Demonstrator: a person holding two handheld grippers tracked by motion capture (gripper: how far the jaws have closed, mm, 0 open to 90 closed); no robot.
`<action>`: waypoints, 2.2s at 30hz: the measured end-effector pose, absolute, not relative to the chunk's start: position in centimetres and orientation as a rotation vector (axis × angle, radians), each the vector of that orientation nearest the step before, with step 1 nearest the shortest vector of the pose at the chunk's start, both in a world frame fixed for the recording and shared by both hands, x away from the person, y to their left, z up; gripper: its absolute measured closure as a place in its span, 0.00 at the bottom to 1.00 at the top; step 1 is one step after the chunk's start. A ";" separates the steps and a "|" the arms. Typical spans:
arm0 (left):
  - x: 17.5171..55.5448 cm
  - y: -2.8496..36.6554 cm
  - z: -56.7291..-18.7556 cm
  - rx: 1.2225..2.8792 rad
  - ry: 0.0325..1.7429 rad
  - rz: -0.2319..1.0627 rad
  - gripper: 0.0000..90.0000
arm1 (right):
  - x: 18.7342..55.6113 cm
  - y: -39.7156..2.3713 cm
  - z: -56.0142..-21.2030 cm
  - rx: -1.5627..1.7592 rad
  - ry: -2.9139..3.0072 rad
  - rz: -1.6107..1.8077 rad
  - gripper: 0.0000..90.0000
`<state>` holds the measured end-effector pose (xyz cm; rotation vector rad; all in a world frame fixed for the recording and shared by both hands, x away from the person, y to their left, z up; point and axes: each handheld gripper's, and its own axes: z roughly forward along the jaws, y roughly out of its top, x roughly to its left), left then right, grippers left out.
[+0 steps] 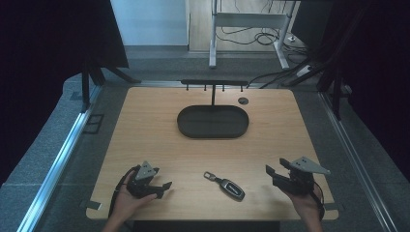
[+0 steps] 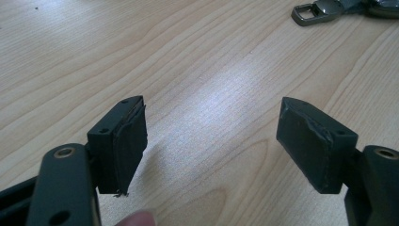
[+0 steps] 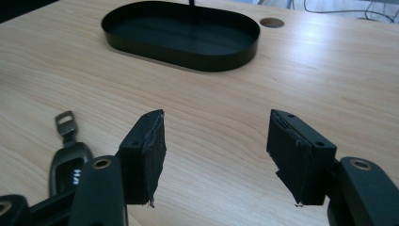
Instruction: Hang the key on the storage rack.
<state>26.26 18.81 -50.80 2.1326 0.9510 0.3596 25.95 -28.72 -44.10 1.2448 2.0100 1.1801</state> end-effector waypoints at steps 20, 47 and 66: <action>26.1 19.1 -50.4 2.119 0.960 0.369 0.28 | 27.7 -23.1 -42.9 1.078 2.213 1.221 0.43; 26.0 19.4 -50.2 2.092 0.981 0.371 0.29 | 30.2 -15.7 -42.6 0.943 2.573 1.027 0.50; 26.0 19.3 -50.3 2.098 0.980 0.365 0.29 | 31.6 -12.9 -45.2 0.916 2.759 0.838 0.57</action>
